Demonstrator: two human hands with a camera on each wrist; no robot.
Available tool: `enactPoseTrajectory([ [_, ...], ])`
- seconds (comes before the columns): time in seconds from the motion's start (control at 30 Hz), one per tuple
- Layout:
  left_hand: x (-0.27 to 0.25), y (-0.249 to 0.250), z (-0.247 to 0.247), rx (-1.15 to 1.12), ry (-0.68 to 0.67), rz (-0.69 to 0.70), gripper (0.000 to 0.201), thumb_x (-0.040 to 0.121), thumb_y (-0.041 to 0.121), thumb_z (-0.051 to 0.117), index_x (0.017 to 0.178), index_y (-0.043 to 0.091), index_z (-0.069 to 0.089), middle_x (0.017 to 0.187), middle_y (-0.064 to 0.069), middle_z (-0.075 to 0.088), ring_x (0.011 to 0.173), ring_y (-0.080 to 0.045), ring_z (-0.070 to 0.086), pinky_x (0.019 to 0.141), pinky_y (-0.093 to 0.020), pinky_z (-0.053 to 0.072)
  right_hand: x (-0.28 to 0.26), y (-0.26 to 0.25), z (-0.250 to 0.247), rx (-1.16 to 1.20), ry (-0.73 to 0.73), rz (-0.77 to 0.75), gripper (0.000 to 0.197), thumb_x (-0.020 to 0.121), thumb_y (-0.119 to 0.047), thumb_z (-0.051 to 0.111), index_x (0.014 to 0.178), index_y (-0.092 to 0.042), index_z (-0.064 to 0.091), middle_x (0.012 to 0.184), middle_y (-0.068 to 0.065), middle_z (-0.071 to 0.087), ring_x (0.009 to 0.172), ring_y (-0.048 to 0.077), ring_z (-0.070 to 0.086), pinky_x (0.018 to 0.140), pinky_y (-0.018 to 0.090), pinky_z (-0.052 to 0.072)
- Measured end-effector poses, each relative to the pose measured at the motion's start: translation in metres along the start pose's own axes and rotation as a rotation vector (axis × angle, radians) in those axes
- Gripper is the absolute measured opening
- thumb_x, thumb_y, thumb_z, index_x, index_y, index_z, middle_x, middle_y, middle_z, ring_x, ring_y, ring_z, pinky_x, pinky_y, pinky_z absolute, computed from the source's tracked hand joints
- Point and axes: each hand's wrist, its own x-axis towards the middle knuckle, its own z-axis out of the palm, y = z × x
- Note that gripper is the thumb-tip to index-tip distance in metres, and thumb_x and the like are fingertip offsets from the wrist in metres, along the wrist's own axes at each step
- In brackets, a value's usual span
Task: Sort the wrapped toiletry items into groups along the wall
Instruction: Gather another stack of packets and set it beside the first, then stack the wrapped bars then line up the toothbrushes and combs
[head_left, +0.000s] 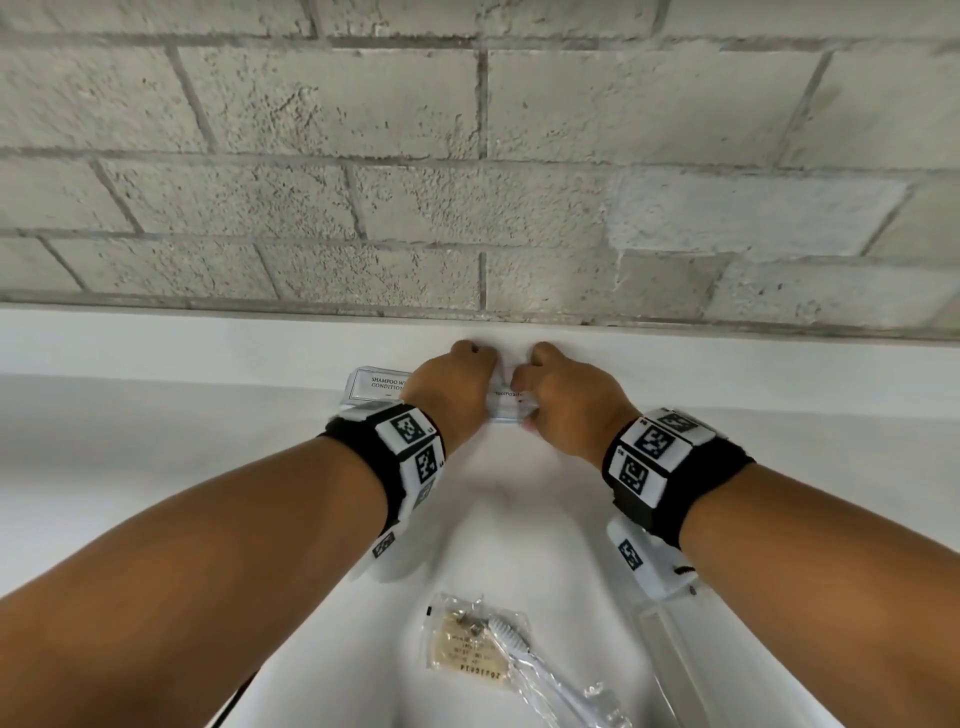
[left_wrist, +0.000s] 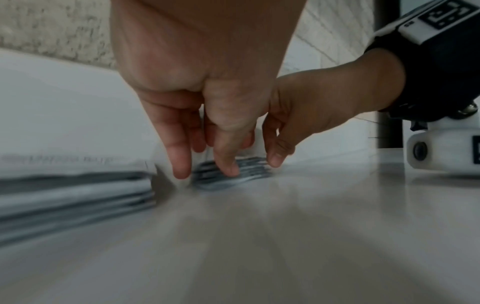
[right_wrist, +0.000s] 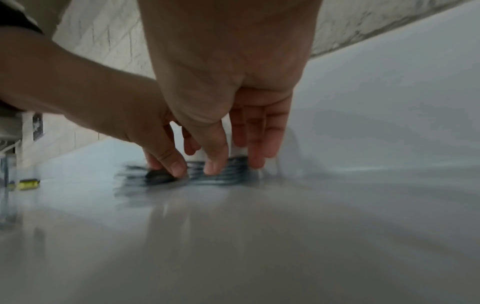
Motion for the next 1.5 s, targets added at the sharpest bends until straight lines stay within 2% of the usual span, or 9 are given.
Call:
enactPoseTrajectory([
  [0.23,-0.041,0.001,-0.036,-0.003,0.07,-0.046,0.03,0.09,0.029,0.061,0.112,0.012,0.048,0.108,-0.008,0.05,0.09,-0.028,0.058,0.076,-0.038,0.049,-0.069,0.025,-0.054,0.182,0.079,0.189,0.021,0.088,-0.024,0.064,0.109,-0.023,0.064,0.102,-0.001,0.05,0.091,0.02,0.059,0.083,0.031,0.046],
  [0.43,-0.125,0.01,-0.022,-0.142,-0.121,0.097,0.029,0.088,0.04,0.061,0.112,0.024,0.058,0.112,0.002,0.057,0.101,-0.019,0.058,0.089,-0.034,0.047,-0.173,0.02,-0.07,0.172,-0.364,0.28,0.025,0.093,-0.032,0.057,0.117,-0.029,0.061,0.101,-0.008,0.06,0.094,0.015,0.057,0.083,0.028,0.043],
  [0.6,-0.184,0.039,0.008,-0.1,-0.336,0.206,0.046,0.085,0.047,0.06,0.129,0.035,0.05,0.126,0.006,0.051,0.118,-0.014,0.051,0.101,-0.03,0.04,-0.243,-0.008,-0.033,0.168,-0.464,0.164,0.043,0.083,-0.045,0.059,0.126,-0.041,0.056,0.119,-0.014,0.05,0.115,0.013,0.051,0.1,0.035,0.043],
  [0.83,-0.233,0.047,0.033,-0.192,-0.234,0.047,0.056,0.084,0.021,0.061,0.137,0.028,0.043,0.121,-0.002,0.057,0.106,-0.022,0.058,0.089,-0.034,0.049,-0.317,-0.043,-0.013,0.184,-0.468,0.069,0.046,0.087,-0.036,0.06,0.132,-0.04,0.052,0.145,-0.017,0.038,0.127,0.008,0.043,0.103,0.032,0.04],
  [0.93,-0.244,0.055,0.037,-0.167,-0.178,-0.017,0.06,0.084,0.034,0.061,0.138,0.024,0.037,0.113,-0.003,0.066,0.101,-0.023,0.061,0.085,-0.031,0.048,-0.322,-0.037,-0.03,0.278,-0.461,0.152,0.031,0.09,-0.034,0.061,0.121,-0.038,0.063,0.126,-0.02,0.057,0.113,0.004,0.055,0.098,0.026,0.044],
  [1.03,-0.249,0.067,0.038,-0.272,-0.278,-0.099,0.068,0.079,0.034,0.063,0.138,0.024,0.032,0.114,-0.004,0.063,0.095,-0.022,0.062,0.08,-0.029,0.049,-0.308,-0.019,-0.042,0.32,-0.212,0.268,0.02,0.094,-0.029,0.056,0.109,-0.029,0.068,0.111,-0.012,0.067,0.103,0.01,0.062,0.091,0.029,0.049],
  [1.17,-0.25,0.086,0.037,-0.303,-0.373,-0.157,0.071,0.08,0.025,0.06,0.139,0.027,0.022,0.117,-0.004,0.052,0.082,-0.015,0.061,0.066,-0.026,0.048,-0.271,0.013,-0.037,0.218,0.006,0.388,0.037,0.094,-0.013,0.046,0.129,-0.018,0.057,0.135,0.006,0.054,0.12,0.024,0.054,0.101,0.034,0.043],
  [1.33,-0.25,0.105,0.033,-0.284,-0.488,-0.178,0.074,0.075,0.002,0.055,0.14,0.024,0.027,0.113,0.0,0.054,0.081,-0.014,0.057,0.063,-0.025,0.049,-0.24,0.023,-0.029,0.07,-0.236,0.41,0.066,0.095,-0.01,0.04,0.153,-0.023,0.014,0.159,0.004,0.022,0.14,0.029,0.034,0.112,0.043,0.033],
  [1.5,-0.255,0.109,0.036,-0.4,-0.361,-0.171,0.065,0.075,0.009,0.063,0.133,0.026,0.041,0.125,-0.004,0.048,0.085,-0.018,0.058,0.062,-0.024,0.048,-0.235,0.026,-0.009,-0.088,-0.243,0.307,0.033,0.098,-0.025,0.035,0.13,-0.031,0.045,0.146,-0.001,0.042,0.127,0.029,0.044,0.104,0.043,0.038],
])
